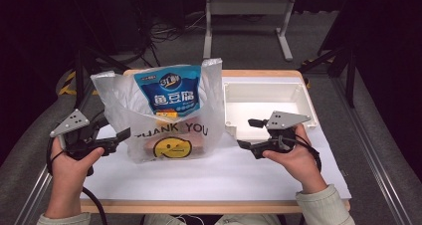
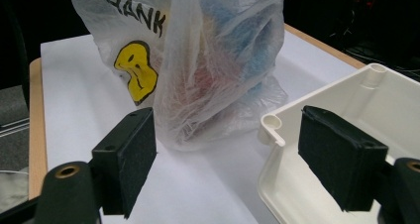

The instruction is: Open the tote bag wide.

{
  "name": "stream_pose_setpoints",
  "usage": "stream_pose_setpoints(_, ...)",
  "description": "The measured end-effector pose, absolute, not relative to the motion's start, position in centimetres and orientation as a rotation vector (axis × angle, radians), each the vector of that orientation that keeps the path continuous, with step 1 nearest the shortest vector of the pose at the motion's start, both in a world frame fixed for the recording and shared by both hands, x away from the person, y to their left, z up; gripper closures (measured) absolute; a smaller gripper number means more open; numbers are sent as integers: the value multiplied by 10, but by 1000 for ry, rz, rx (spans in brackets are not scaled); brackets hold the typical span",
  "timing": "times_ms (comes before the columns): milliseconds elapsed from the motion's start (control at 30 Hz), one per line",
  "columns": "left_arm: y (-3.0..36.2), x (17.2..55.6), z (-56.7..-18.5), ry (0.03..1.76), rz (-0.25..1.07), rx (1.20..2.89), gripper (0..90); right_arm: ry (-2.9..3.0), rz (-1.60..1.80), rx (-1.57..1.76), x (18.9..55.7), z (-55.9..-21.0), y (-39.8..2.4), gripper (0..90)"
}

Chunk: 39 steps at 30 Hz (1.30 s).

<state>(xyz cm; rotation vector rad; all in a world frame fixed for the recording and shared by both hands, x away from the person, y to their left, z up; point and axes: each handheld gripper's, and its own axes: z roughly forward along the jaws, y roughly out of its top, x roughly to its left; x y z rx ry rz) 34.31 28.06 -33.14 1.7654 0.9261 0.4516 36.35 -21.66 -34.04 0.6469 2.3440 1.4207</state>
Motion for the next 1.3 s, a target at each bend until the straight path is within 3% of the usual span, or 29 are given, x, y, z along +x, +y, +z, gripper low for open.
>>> stream_pose_setpoints(67,281,344,-332,911,453,1776,330,2348,1427,643,365,-341,-213,234)
stream_pose_setpoints(167,283,344,-332,891,440,1764,604,2352,1445,633,366,-340,-208,234)
stream_pose_setpoints(300,285,345,-329,870,446,1754,840,2356,1454,622,367,-339,-203,234)
stream_pose_setpoints(467,283,346,-327,843,459,1785,885,2341,1490,595,372,-332,-189,234)
stream_pose_setpoints(967,283,347,-327,806,463,1800,888,2302,1576,605,396,-314,-153,245)
stream_pose_setpoints(1167,283,347,-328,806,465,1806,885,2259,1529,635,403,-311,-149,721)
stream_pose_setpoints(1200,283,347,-328,806,465,1806,885,2259,1529,635,403,-311,-149,721)
stream_pose_setpoints(1267,283,348,-329,816,467,1797,881,2244,1508,641,405,-310,-149,871)
stream_pose_setpoints(1300,283,348,-329,816,467,1797,871,2244,1508,641,405,-310,-149,871)
